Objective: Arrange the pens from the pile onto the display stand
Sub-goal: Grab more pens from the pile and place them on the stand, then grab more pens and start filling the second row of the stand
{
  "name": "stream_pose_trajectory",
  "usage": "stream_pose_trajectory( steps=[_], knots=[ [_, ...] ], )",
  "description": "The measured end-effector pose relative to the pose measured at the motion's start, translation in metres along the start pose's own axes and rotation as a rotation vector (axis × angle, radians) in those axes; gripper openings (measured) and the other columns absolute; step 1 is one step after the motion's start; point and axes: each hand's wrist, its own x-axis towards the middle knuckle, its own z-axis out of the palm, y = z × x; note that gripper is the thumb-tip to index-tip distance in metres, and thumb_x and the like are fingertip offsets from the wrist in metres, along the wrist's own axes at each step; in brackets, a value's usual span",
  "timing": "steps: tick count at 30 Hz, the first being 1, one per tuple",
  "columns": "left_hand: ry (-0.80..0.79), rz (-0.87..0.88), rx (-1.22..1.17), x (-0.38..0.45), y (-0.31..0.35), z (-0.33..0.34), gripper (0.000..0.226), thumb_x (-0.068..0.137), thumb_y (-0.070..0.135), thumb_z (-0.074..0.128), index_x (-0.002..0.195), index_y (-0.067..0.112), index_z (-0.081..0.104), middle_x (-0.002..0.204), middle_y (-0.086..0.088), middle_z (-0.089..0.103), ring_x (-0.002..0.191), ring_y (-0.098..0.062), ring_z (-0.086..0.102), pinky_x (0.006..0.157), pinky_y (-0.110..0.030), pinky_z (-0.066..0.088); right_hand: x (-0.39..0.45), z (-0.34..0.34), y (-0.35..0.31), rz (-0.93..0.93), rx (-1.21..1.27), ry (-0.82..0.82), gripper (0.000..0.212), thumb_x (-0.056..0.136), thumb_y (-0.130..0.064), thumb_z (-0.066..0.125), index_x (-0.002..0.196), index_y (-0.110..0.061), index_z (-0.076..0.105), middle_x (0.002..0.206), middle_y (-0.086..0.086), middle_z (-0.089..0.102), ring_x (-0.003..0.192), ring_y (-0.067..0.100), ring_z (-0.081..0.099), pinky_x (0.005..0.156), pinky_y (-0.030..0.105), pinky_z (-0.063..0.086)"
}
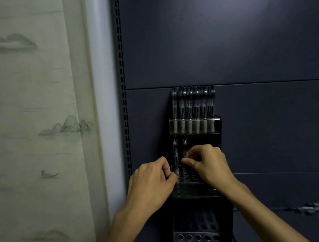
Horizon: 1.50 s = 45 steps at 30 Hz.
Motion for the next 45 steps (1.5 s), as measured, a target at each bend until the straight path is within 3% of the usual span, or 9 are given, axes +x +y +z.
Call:
stream_pose_trajectory(
  steps=[3,8,13,16,20,24,30,38,45],
  knots=[
    [-0.005,-0.001,0.009,-0.002,0.0,0.001,0.02,0.087,0.041,0.063,0.075,0.031,0.051,0.064,0.011,0.062,0.062,-0.003,0.058,0.063,-0.025,0.051,0.0,0.003,0.002,0.006,-0.01,-0.003,0.018,0.088,-0.039,0.074,0.098,-0.025,0.074,0.078,-0.017,0.063,0.074,-0.005,0.056,0.068,0.012,0.04],
    [-0.018,-0.02,-0.007,-0.002,0.001,0.001,0.02,0.086,0.041,0.064,0.075,0.031,0.052,0.065,0.012,0.062,0.062,-0.002,0.058,0.064,-0.027,0.053,-0.001,0.005,0.006,-0.003,-0.029,-0.015,0.019,0.092,-0.036,0.07,0.103,-0.021,0.074,0.082,-0.014,0.064,0.073,-0.003,0.053,0.057,0.004,0.032],
    [-0.022,-0.004,-0.008,-0.005,0.007,0.0,0.019,0.086,0.037,0.064,0.074,0.03,0.051,0.068,0.011,0.061,0.067,-0.003,0.057,0.065,-0.027,0.051,-0.003,-0.001,0.0,-0.012,-0.075,-0.04,0.02,0.092,-0.037,0.07,0.102,-0.021,0.076,0.079,-0.012,0.065,0.074,0.0,0.056,0.062,0.013,0.037],
    [-0.005,0.072,0.001,-0.008,0.012,-0.001,0.019,0.087,0.04,0.063,0.076,0.032,0.05,0.076,0.013,0.056,0.077,-0.003,0.051,0.073,-0.025,0.044,-0.01,-0.014,0.0,-0.02,-0.099,-0.028,0.023,0.09,-0.041,0.07,0.104,-0.024,0.076,0.091,-0.01,0.073,0.089,0.006,0.067,0.075,0.021,0.045],
    [0.081,0.197,0.067,-0.012,0.031,0.005,0.011,0.091,0.047,0.055,0.088,0.036,0.051,0.092,0.018,0.046,0.092,-0.001,0.04,0.087,-0.024,0.033,-0.035,-0.046,0.016,-0.058,-0.165,0.125,0.019,0.092,-0.039,0.069,0.107,-0.03,0.073,0.097,-0.014,0.073,0.091,0.003,0.067,0.074,0.018,0.047],
    [0.048,0.277,-0.039,-0.015,0.067,0.02,0.012,0.093,0.046,0.054,0.103,0.04,0.053,0.1,0.021,0.048,0.096,0.002,0.044,0.085,-0.019,0.028,-0.066,-0.077,0.049,-0.039,-0.248,0.226,0.012,0.089,-0.029,0.072,0.1,-0.025,0.074,0.092,-0.011,0.072,0.086,0.011,0.068,0.068,0.024,0.047],
    [-0.012,0.332,-0.059,-0.027,0.142,0.075,0.034,0.096,0.046,0.05,0.129,0.04,0.05,0.119,0.023,0.051,0.111,0.002,0.045,0.098,-0.02,0.031,-0.097,-0.125,0.128,0.021,-0.243,0.179,0.022,0.091,-0.031,0.07,0.111,-0.023,0.072,0.104,-0.01,0.072,0.097,0.011,0.069,0.075,0.022,0.046],
    [-0.091,0.226,0.019,-0.037,0.236,0.165,0.036,0.098,0.046,0.048,0.133,0.039,0.049,0.13,0.023,0.048,0.12,0.001,0.042,0.098,-0.016,0.021,-0.12,-0.173,0.232,-0.001,-0.19,0.06,0.022,0.092,-0.034,0.068,0.112,-0.026,0.071,0.108,-0.012,0.071,0.101,0.011,0.068,0.08,0.03,0.052],
    [-0.188,0.23,0.073,-0.036,0.261,0.203,0.037,0.095,0.05,0.05,0.131,0.04,0.049,0.128,0.023,0.049,0.116,0.0,0.044,0.1,-0.024,0.032,-0.126,-0.189,0.274,-0.005,-0.157,-0.03,0.022,0.092,-0.037,0.065,0.113,-0.029,0.069,0.111,-0.015,0.068,0.103,0.012,0.066,0.081,0.031,0.052]
  ],
)
